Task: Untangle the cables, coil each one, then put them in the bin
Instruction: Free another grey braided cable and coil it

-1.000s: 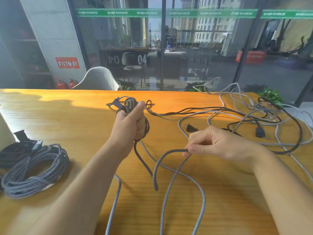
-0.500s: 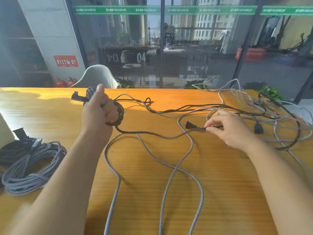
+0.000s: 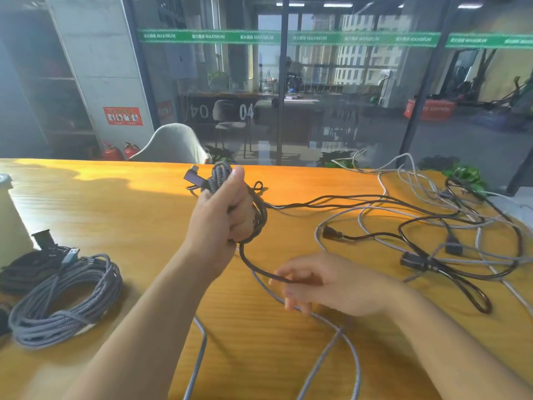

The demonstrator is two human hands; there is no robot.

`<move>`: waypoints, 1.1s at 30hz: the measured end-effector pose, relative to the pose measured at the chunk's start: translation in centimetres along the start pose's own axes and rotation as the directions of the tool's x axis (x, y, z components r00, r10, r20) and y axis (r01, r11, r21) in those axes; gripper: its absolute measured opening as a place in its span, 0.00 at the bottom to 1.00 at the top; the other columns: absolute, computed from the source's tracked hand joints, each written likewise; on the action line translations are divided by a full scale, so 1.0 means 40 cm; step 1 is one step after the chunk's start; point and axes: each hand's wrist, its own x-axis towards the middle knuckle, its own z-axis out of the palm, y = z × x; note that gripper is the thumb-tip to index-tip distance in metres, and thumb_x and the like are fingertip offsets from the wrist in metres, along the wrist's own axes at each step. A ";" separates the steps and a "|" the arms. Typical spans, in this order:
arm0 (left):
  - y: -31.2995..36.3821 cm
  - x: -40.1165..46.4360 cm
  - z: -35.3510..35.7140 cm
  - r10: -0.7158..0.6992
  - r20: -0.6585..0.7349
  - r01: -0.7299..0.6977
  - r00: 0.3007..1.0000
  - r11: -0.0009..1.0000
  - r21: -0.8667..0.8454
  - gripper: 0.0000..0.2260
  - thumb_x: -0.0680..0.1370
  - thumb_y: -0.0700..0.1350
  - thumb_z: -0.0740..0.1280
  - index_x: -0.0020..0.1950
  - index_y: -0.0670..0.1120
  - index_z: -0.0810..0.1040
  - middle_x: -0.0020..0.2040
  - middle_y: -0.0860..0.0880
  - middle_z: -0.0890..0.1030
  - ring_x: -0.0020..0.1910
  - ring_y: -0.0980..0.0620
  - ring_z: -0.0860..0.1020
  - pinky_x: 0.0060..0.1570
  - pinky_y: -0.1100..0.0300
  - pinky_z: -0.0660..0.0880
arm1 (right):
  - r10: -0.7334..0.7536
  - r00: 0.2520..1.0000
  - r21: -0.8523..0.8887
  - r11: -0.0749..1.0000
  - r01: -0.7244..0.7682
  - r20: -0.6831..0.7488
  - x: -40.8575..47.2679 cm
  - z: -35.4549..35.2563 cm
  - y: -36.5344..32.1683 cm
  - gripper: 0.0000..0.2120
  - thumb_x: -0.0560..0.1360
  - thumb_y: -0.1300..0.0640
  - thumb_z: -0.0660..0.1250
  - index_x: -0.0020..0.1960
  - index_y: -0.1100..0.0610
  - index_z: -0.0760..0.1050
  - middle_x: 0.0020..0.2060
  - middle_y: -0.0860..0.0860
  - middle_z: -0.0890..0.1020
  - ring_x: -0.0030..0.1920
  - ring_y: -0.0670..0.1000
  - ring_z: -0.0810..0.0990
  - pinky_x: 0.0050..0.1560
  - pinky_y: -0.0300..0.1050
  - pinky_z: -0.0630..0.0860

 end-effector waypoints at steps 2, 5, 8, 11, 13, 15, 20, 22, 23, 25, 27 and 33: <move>0.010 -0.006 0.003 -0.010 0.023 0.011 1.000 1.000 -0.019 0.22 0.86 0.51 0.60 0.38 0.48 0.52 0.29 0.50 0.52 0.26 0.52 0.49 0.26 0.57 0.47 | 0.066 0.991 0.041 0.997 -0.071 0.115 -0.016 -0.033 0.009 0.10 0.85 0.50 0.65 0.56 0.55 0.81 0.38 0.46 0.83 0.37 0.48 0.78 0.40 0.37 0.75; 0.021 -0.016 0.011 -0.039 0.079 0.043 0.996 0.998 -0.047 0.22 0.81 0.55 0.62 0.38 0.48 0.52 0.29 0.51 0.53 0.25 0.55 0.51 0.23 0.62 0.49 | 0.171 0.967 0.061 0.981 -0.186 0.191 -0.048 -0.095 0.044 0.12 0.85 0.50 0.65 0.52 0.58 0.82 0.37 0.49 0.81 0.36 0.49 0.76 0.40 0.38 0.74; 0.024 -0.016 0.007 -0.047 0.126 0.053 0.991 0.997 -0.048 0.22 0.83 0.56 0.62 0.39 0.48 0.53 0.29 0.52 0.53 0.24 0.56 0.52 0.22 0.64 0.51 | 0.281 0.954 -0.133 0.955 -0.266 0.106 -0.077 -0.151 0.089 0.12 0.85 0.51 0.64 0.50 0.57 0.81 0.35 0.49 0.79 0.33 0.48 0.74 0.37 0.39 0.72; 0.042 -0.012 -0.017 -0.061 0.083 0.067 0.995 0.995 -0.072 0.22 0.83 0.56 0.62 0.37 0.50 0.54 0.29 0.52 0.53 0.23 0.57 0.52 0.21 0.65 0.50 | 0.341 0.939 -0.201 0.925 -0.324 0.054 -0.118 -0.184 0.096 0.14 0.84 0.46 0.63 0.49 0.53 0.83 0.33 0.49 0.78 0.31 0.48 0.73 0.35 0.37 0.71; 0.048 -0.009 -0.025 -0.062 0.061 0.066 0.996 0.995 -0.073 0.22 0.83 0.56 0.62 0.37 0.50 0.55 0.28 0.52 0.53 0.23 0.57 0.53 0.22 0.64 0.50 | 0.277 0.959 -0.061 0.960 -0.273 0.060 -0.123 -0.183 0.080 0.14 0.83 0.42 0.63 0.50 0.49 0.84 0.36 0.48 0.83 0.35 0.49 0.77 0.41 0.42 0.76; 0.044 -0.008 -0.026 -0.050 0.064 0.054 0.997 0.997 -0.059 0.22 0.84 0.55 0.62 0.37 0.50 0.55 0.27 0.53 0.55 0.23 0.57 0.53 0.23 0.63 0.50 | 0.202 0.977 -0.110 0.975 -0.193 0.074 -0.111 -0.166 0.062 0.10 0.81 0.42 0.68 0.51 0.45 0.85 0.42 0.46 0.85 0.41 0.47 0.80 0.47 0.42 0.78; 0.037 -0.010 -0.014 -0.055 0.106 0.061 0.993 0.996 -0.057 0.20 0.83 0.56 0.60 0.35 0.51 0.57 0.26 0.54 0.57 0.22 0.57 0.54 0.21 0.64 0.52 | 0.205 0.909 -0.119 0.978 -0.173 0.362 -0.101 -0.139 0.050 0.07 0.76 0.49 0.78 0.52 0.49 0.85 0.43 0.45 0.86 0.39 0.43 0.76 0.44 0.38 0.73; 0.039 -0.011 -0.017 -0.051 0.100 0.057 0.994 0.997 -0.054 0.20 0.84 0.55 0.59 0.36 0.51 0.56 0.26 0.54 0.57 0.22 0.57 0.54 0.22 0.64 0.52 | 0.210 0.901 -0.130 0.976 -0.173 0.379 -0.099 -0.136 0.056 0.08 0.75 0.48 0.79 0.52 0.50 0.86 0.45 0.51 0.87 0.39 0.44 0.74 0.42 0.39 0.72; 0.040 -0.012 -0.018 -0.049 0.097 0.054 0.994 0.997 -0.050 0.21 0.84 0.55 0.59 0.37 0.50 0.56 0.26 0.54 0.57 0.23 0.57 0.54 0.22 0.64 0.52 | 0.203 0.904 -0.147 0.976 -0.159 0.375 -0.095 -0.133 0.058 0.09 0.75 0.48 0.79 0.51 0.50 0.86 0.47 0.54 0.86 0.39 0.45 0.73 0.42 0.41 0.71; 0.042 -0.014 -0.017 -0.049 0.096 0.053 0.994 0.998 -0.044 0.21 0.85 0.55 0.59 0.37 0.50 0.55 0.26 0.54 0.56 0.23 0.57 0.54 0.22 0.64 0.52 | 0.193 0.913 -0.172 0.975 -0.139 0.359 -0.090 -0.128 0.062 0.09 0.75 0.46 0.78 0.50 0.50 0.86 0.47 0.56 0.86 0.39 0.47 0.74 0.42 0.44 0.71; 0.047 -0.016 -0.013 -0.056 0.092 0.061 0.994 0.997 -0.051 0.21 0.84 0.55 0.58 0.37 0.50 0.55 0.26 0.54 0.56 0.22 0.57 0.54 0.22 0.64 0.51 | 0.218 0.929 -0.184 0.968 -0.168 0.299 -0.092 -0.131 0.067 0.09 0.76 0.45 0.76 0.50 0.50 0.86 0.46 0.53 0.87 0.40 0.49 0.78 0.45 0.48 0.76; 0.044 -0.022 -0.007 -0.152 0.255 0.186 0.955 0.976 -0.117 0.22 0.86 0.58 0.55 0.34 0.52 0.58 0.24 0.57 0.59 0.20 0.60 0.55 0.22 0.62 0.48 | 0.326 0.926 -0.299 0.879 -0.371 -0.189 -0.061 -0.122 0.081 0.20 0.74 0.34 0.73 0.41 0.52 0.84 0.34 0.47 0.85 0.31 0.40 0.76 0.36 0.36 0.72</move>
